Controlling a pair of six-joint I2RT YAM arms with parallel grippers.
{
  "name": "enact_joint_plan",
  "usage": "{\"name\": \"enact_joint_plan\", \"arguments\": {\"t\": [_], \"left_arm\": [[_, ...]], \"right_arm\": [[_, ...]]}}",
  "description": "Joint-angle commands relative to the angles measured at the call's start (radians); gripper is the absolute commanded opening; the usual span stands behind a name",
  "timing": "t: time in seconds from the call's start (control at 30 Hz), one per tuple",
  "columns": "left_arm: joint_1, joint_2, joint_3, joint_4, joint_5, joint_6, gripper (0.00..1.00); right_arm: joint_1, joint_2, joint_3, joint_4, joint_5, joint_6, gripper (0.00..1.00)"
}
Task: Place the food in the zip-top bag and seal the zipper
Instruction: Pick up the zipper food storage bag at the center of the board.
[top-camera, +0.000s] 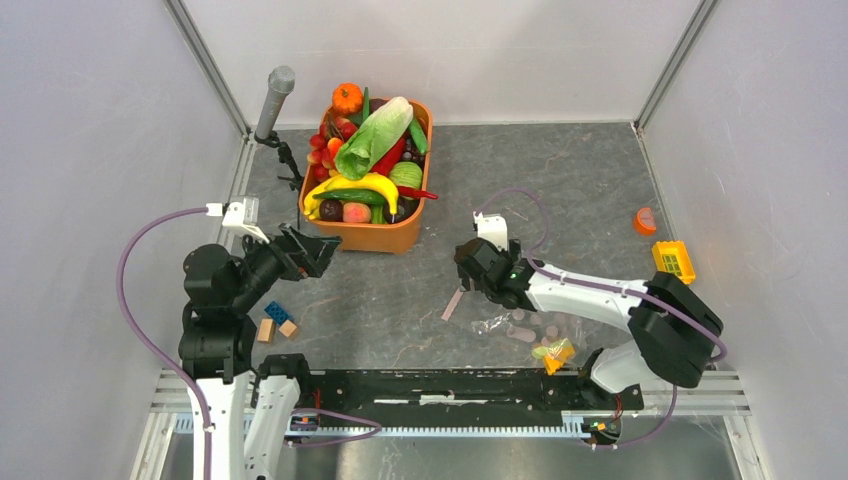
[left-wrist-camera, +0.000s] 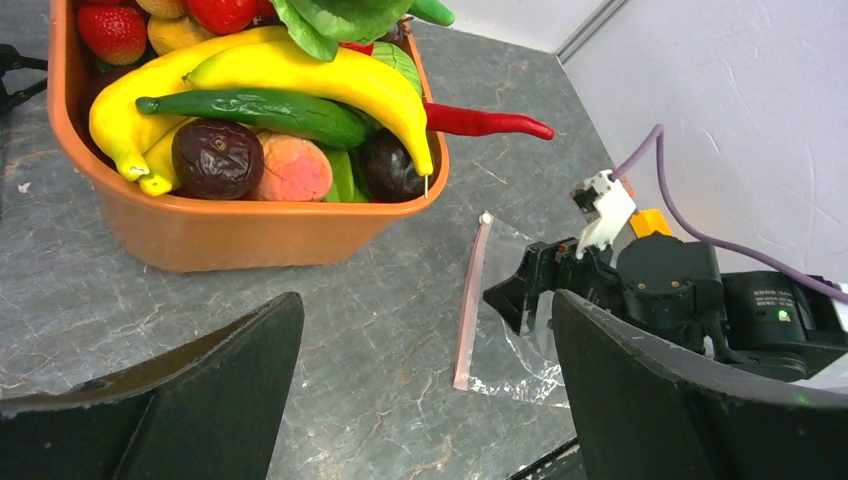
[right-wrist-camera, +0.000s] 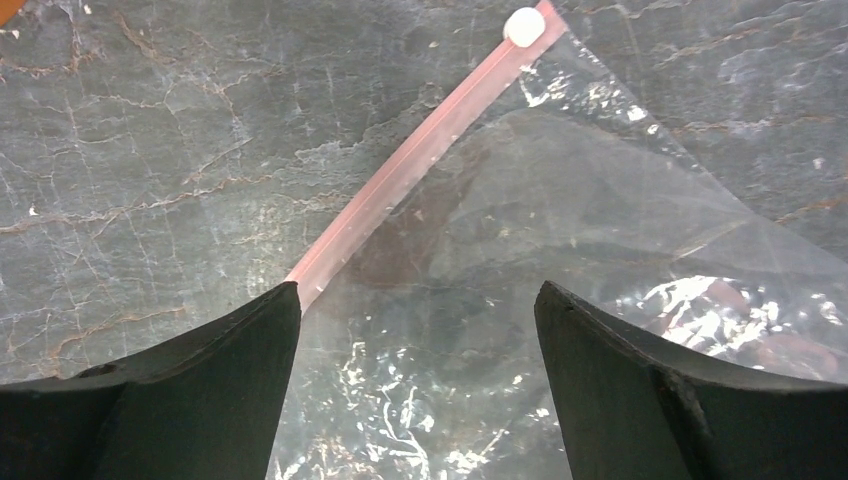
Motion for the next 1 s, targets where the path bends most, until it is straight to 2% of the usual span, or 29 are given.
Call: {"name": "enact_joint_plan", "arguments": {"t": [0.0, 0.1, 0.27, 0.53, 0.7, 0.8, 0.87, 0.97], "left_arm": [[-0.002, 0.003, 0.000, -0.004, 0.021, 0.053, 1.00], [-0.003, 0.000, -0.003, -0.006, 0.016, 0.054, 1.00], [-0.004, -0.007, 0.007, -0.021, 0.012, 0.060, 1.00], [-0.007, -0.009, 0.017, -0.039, 0.004, 0.075, 1.00], [-0.008, -0.010, 0.015, -0.038, 0.008, 0.073, 1.00], [-0.008, -0.006, 0.018, -0.038, 0.027, 0.070, 1.00], [-0.007, 0.000, 0.020, -0.038, 0.047, 0.073, 1.00], [-0.007, -0.001, 0.022, -0.038, 0.065, 0.078, 1.00]], "right_arm": [[0.013, 0.067, 0.091, 0.011, -0.025, 0.045, 0.93], [0.025, 0.147, 0.143, -0.017, 0.010, 0.085, 0.92], [0.072, 0.277, 0.220, -0.194, 0.170, 0.234, 0.85], [0.074, 0.318, 0.131, -0.157, 0.150, 0.282, 0.74], [0.073, 0.290, 0.049, -0.078, 0.120, 0.301, 0.48], [0.067, 0.253, 0.010, -0.015, 0.099, 0.273, 0.23], [0.059, 0.235, -0.009, 0.031, 0.072, 0.234, 0.18], [0.047, 0.211, -0.039, 0.084, 0.044, 0.189, 0.05]]}}
